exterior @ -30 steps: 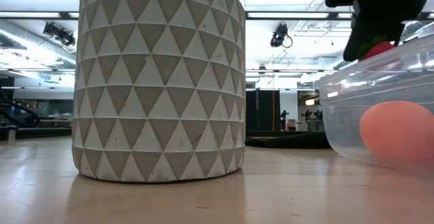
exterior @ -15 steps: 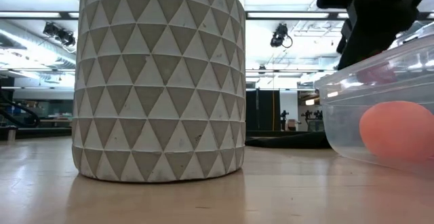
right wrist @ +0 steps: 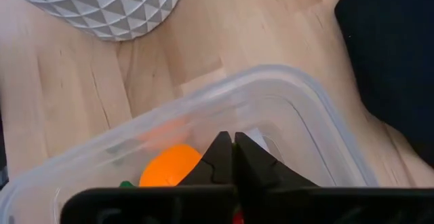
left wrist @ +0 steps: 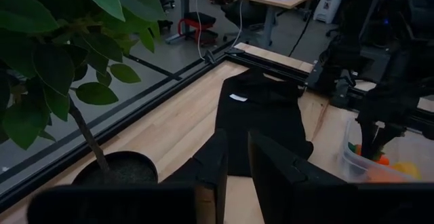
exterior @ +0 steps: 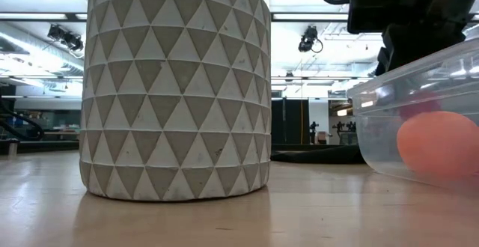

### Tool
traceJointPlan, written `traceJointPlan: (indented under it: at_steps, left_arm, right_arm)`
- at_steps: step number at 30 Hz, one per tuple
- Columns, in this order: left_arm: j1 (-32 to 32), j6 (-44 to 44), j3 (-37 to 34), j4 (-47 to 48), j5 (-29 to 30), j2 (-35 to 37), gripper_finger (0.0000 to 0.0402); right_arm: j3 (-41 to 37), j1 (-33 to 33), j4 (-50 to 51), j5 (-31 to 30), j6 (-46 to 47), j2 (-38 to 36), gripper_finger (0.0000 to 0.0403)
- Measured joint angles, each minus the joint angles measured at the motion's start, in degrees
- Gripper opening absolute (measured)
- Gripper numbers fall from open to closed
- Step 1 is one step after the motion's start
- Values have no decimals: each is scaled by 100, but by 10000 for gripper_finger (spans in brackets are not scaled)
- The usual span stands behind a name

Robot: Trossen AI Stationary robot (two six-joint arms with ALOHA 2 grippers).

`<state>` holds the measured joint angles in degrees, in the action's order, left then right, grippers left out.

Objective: Pick and placing Produce into tupperware
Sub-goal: Put the strawberry into the transparent bin, then put the peach into the transparent bin

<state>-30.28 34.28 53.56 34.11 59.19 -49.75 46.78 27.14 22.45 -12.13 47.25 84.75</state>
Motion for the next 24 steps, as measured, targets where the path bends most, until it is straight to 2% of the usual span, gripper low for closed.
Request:
traceJointPlan:
  at_steps: [14,20,24]
  left_arm:
    - [0,4,0,0,-34,-1,72]
    - [0,4,0,0,-36,-1,67]
    - [0,2,0,2,-36,1,71]
  right_arm:
    - [139,0,274,70,181,-102,89]
    - [413,0,1097,64,68,-648,97]
    - [444,-168,1180,-80,-100,-912,95]
